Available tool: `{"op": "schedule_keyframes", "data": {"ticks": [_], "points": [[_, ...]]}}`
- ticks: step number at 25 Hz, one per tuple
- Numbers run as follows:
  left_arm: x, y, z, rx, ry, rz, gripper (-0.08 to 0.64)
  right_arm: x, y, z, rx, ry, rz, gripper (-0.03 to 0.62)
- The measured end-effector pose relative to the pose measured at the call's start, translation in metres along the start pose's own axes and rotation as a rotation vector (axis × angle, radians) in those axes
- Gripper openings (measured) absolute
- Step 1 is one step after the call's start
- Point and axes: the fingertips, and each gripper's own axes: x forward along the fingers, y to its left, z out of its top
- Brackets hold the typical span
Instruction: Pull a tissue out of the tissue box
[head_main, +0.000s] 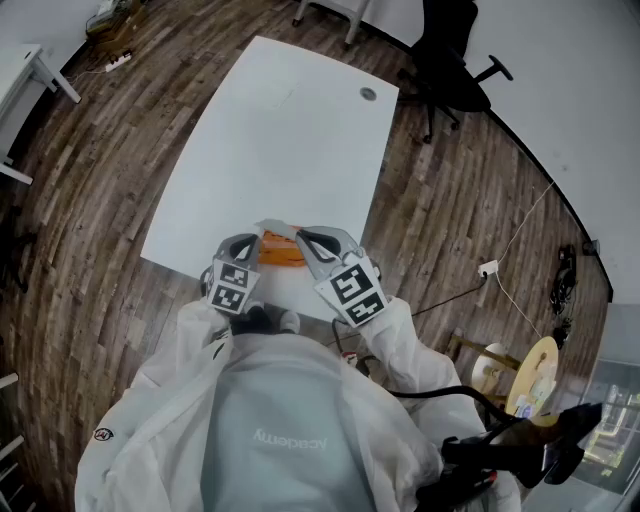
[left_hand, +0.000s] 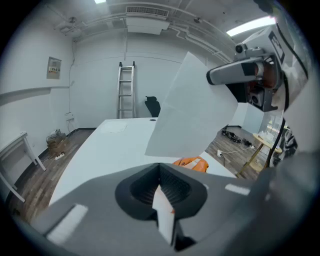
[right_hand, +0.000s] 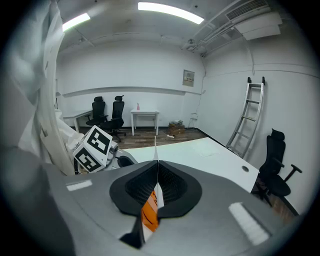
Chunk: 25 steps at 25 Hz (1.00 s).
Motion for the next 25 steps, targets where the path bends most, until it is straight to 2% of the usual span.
{"op": "schedule_keyframes", "data": {"ticks": [19, 25], "points": [[-0.030, -0.002, 0.031, 0.061, -0.034, 0.068, 0.000, -0.038, -0.021, -0.017, 0.091, -0.096, -0.088, 0.005], [-0.042, -0.001, 0.051, 0.081, -0.065, 0.101, 0.000, -0.053, -0.028, -0.027, 0.119, -0.120, -0.114, 0.005]]}}
